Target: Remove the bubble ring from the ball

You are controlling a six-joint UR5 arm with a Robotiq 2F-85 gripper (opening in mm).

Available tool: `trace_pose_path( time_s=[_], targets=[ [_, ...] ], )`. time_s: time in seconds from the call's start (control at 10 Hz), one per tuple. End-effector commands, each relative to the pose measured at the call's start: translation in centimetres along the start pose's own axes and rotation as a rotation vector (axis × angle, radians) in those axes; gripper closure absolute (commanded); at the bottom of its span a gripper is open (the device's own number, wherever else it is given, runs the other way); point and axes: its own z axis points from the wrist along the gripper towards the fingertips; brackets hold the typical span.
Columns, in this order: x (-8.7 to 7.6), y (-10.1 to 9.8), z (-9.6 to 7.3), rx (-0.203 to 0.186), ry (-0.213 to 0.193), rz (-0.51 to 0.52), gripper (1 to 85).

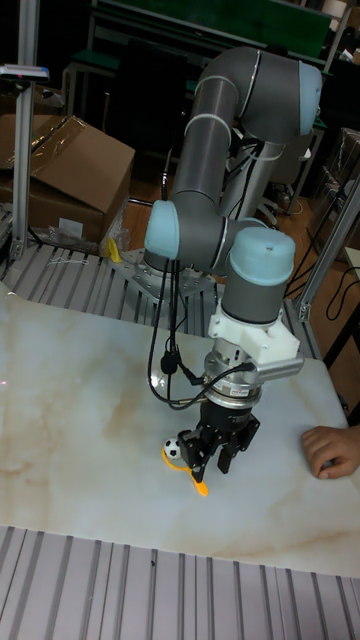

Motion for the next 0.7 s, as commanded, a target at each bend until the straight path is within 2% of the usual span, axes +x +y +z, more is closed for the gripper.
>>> trace_pose_path(
  time_s=[0.0, 0.3, 0.4, 0.5, 0.6],
  targets=[
    [0.1, -0.7, 1.2, 0.008, -0.001, 0.0, 41.3],
    [0.3, -1.7, 1.1, 0.039, 0.005, -0.016, 41.3],
    [0.1, -1.5, 1.2, 0.029, -0.002, -0.012, 42.3],
    [-0.2, -1.0, 1.5, 0.006, -0.011, 0.013, 48.0],
    [-0.2, -0.8, 1.7, 0.0, -0.011, 0.037, 54.7]
  ],
)
